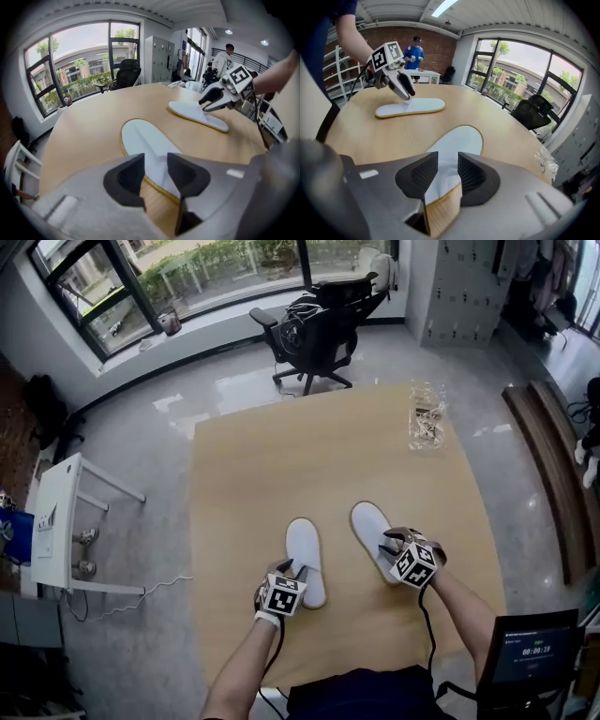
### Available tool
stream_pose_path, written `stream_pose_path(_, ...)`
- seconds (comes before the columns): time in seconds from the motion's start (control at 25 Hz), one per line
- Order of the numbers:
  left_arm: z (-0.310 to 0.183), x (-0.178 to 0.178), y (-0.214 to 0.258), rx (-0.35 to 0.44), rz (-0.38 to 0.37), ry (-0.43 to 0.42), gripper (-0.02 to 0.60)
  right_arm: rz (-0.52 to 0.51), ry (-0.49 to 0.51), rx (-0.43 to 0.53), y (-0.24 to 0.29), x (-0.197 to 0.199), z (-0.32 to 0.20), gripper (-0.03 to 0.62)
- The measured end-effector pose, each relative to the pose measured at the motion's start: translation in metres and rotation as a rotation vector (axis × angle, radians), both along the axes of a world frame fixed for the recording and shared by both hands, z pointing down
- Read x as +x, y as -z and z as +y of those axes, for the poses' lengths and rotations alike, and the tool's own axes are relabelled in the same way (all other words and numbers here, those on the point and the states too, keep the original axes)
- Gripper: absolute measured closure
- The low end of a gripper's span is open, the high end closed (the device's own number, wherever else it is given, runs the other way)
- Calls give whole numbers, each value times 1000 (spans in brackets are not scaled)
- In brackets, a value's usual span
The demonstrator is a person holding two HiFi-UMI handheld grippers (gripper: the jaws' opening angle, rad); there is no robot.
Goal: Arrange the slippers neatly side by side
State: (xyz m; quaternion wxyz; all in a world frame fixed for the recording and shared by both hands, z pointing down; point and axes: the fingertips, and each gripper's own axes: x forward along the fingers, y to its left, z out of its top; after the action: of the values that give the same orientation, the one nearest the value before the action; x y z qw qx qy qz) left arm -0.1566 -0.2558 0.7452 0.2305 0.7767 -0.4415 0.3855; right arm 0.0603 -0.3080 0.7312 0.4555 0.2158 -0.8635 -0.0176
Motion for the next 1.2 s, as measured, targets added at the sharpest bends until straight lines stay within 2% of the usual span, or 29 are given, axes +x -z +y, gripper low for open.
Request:
stream_pose_path(0.08, 5, 4, -4, -20, -17, -24, 428, 27, 25, -22, -8, 0, 4, 454)
stream_pose_path(0.2, 15, 9, -12, -56, -33, -41, 428, 43, 11, -51, -16, 1, 9, 454)
stream_pose_path(0.48, 25, 12, -19, -57, -33, -10, 428, -19, -107, -75, -21, -1, 15, 461)
stream_pose_path(0.76, 47, 26, -19, -69, -20, -6, 428, -43, -177, -78, -20, 0, 33, 461)
stream_pose_path(1.2, 79, 48, -21, -70, -9, 7, 428, -106, -377, -102, -22, -3, 60, 461)
